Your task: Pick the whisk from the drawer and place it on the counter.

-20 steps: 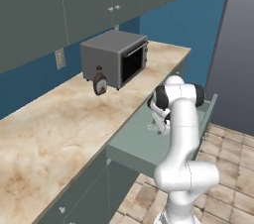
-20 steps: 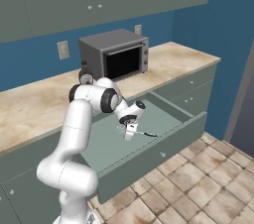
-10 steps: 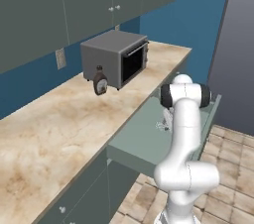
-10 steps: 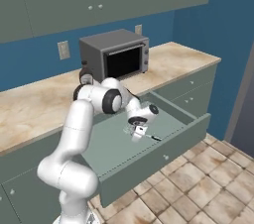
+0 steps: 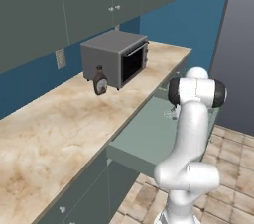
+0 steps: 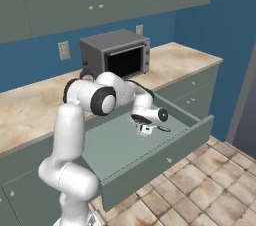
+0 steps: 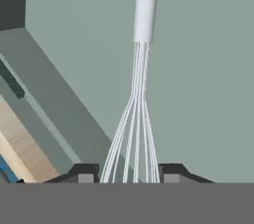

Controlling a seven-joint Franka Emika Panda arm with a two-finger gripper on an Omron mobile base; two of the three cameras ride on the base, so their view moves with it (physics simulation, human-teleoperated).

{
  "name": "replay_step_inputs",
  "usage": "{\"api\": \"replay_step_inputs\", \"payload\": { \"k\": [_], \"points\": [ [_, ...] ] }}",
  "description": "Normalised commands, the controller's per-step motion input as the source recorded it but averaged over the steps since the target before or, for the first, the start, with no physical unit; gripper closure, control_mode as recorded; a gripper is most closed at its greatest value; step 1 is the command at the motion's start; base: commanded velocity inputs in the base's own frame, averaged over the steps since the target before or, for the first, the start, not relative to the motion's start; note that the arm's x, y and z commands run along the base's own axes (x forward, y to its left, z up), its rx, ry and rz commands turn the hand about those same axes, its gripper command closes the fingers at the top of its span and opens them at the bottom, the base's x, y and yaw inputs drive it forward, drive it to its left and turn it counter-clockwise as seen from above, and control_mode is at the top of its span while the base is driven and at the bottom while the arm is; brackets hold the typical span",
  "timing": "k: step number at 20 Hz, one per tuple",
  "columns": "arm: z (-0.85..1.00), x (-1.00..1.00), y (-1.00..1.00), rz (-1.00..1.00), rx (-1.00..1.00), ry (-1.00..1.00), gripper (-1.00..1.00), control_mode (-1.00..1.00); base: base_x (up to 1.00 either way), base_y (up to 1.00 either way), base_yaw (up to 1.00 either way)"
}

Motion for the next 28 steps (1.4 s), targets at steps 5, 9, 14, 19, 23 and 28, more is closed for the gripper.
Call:
{"api": "replay_step_inputs", "payload": {
  "k": [5, 9, 14, 19, 23, 28],
  "points": [
    [1.00, 0.00, 0.53, 0.00, -0.30, -0.12, 1.00, -1.00, 0.00, 0.00, 0.00],
    [1.00, 0.00, 0.93, 0.18, -0.38, 0.01, 1.00, -1.00, 0.00, 0.00, 0.00],
    [1.00, 0.10, 1.00, 0.49, -0.18, -0.02, 1.00, -1.00, 0.00, 0.00, 0.00],
    [1.00, 0.34, 1.00, 0.54, -0.03, -0.04, 1.00, -1.00, 0.00, 0.00, 0.00],
    [0.83, 0.01, 1.00, 0.45, 0.00, 0.12, 1.00, -1.00, 0.00, 0.00, 0.00],
    [-0.12, -0.71, 0.97, 0.33, 0.01, 0.07, 1.00, -1.00, 0.00, 0.00, 0.00]
  ]
}}
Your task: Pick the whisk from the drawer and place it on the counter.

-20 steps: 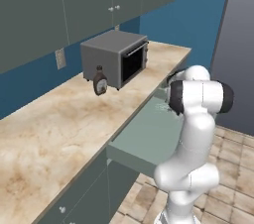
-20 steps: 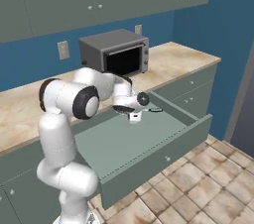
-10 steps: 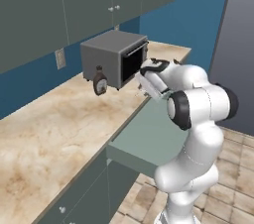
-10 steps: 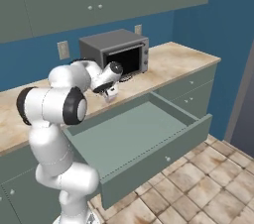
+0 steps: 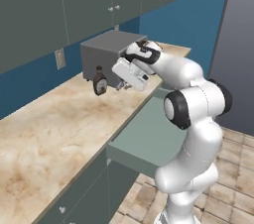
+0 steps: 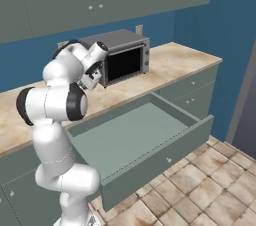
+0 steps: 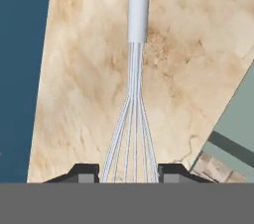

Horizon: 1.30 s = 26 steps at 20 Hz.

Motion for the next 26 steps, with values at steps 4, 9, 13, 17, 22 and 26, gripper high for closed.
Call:
{"api": "replay_step_inputs", "payload": {
  "k": [4, 9, 13, 17, 22, 26],
  "points": [
    [-0.73, -0.98, 0.86, 0.21, 0.00, -0.02, 1.00, -1.00, 0.00, 0.00, 0.00],
    [-1.00, -0.95, 0.46, 0.15, 0.00, -0.12, 1.00, -1.00, 0.00, 0.00, 0.00],
    [-1.00, -0.20, 0.85, 0.02, 0.00, -0.10, 1.00, -1.00, 0.00, 0.00, 0.00],
    [-0.76, 0.13, 1.00, 0.00, 0.00, -0.19, 1.00, -1.00, 0.00, 0.00, 0.00],
    [-0.46, 0.17, 0.59, 0.00, 0.00, -0.16, -1.00, -1.00, 0.00, 0.00, 0.00],
    [0.02, 0.01, -0.11, 0.00, 0.00, -0.31, -1.00, -1.00, 0.00, 0.00, 0.00]
  ]
}}
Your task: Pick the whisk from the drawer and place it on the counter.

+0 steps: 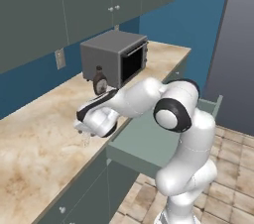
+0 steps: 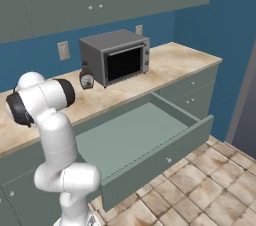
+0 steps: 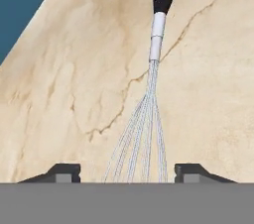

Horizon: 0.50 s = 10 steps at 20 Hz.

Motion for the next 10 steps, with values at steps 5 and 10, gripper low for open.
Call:
{"api": "replay_step_inputs", "payload": {
  "k": [5, 10],
  "points": [
    [0.43, 0.06, -0.09, 0.00, 0.01, -0.42, -1.00, -1.00, 0.00, 0.00, 0.00],
    [0.89, -0.13, -0.82, 0.00, 0.14, -0.43, -1.00, -1.00, 0.00, 0.00, 0.00]
  ]
}}
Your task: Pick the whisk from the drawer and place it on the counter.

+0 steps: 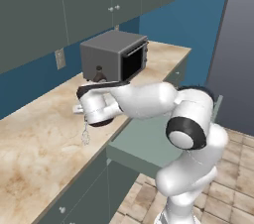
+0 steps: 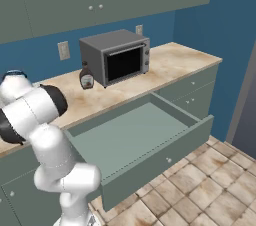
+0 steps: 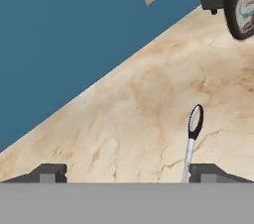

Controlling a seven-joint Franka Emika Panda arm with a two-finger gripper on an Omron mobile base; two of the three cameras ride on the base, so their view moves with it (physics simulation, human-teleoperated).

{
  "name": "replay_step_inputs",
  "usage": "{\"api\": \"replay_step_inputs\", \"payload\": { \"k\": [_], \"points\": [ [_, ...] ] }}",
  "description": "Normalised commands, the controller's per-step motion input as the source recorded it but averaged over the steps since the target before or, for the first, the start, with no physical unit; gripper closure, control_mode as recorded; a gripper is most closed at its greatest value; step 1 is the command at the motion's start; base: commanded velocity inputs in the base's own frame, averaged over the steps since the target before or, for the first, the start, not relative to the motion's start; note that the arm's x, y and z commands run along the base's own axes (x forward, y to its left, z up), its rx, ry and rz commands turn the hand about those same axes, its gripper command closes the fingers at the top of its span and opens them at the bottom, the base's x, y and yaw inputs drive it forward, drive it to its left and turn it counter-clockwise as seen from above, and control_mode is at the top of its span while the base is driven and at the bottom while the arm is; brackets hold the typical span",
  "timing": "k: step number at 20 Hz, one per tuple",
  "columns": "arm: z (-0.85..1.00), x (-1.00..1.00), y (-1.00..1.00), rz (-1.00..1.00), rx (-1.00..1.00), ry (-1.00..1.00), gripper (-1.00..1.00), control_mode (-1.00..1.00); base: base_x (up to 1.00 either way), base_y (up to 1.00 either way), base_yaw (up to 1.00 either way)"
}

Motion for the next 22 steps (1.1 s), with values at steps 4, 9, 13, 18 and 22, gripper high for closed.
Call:
{"api": "replay_step_inputs", "payload": {
  "k": [4, 9, 13, 18, 22],
  "points": [
    [0.90, -0.39, -1.00, 0.00, 0.09, -0.39, -1.00, -1.00, 0.00, 0.00, 0.00],
    [0.91, -0.20, -1.00, -0.09, -0.03, -0.32, -1.00, -1.00, 0.00, 0.00, 0.00],
    [1.00, -0.01, -1.00, -0.05, -0.23, -0.27, -1.00, -1.00, 0.00, 0.00, 0.00],
    [1.00, 0.00, -1.00, 0.00, -0.44, -0.19, -1.00, -1.00, 0.00, 0.00, 0.00],
    [0.71, -0.13, -0.94, 0.00, -0.64, -0.16, -1.00, -1.00, 0.00, 0.00, 0.00]
  ]
}}
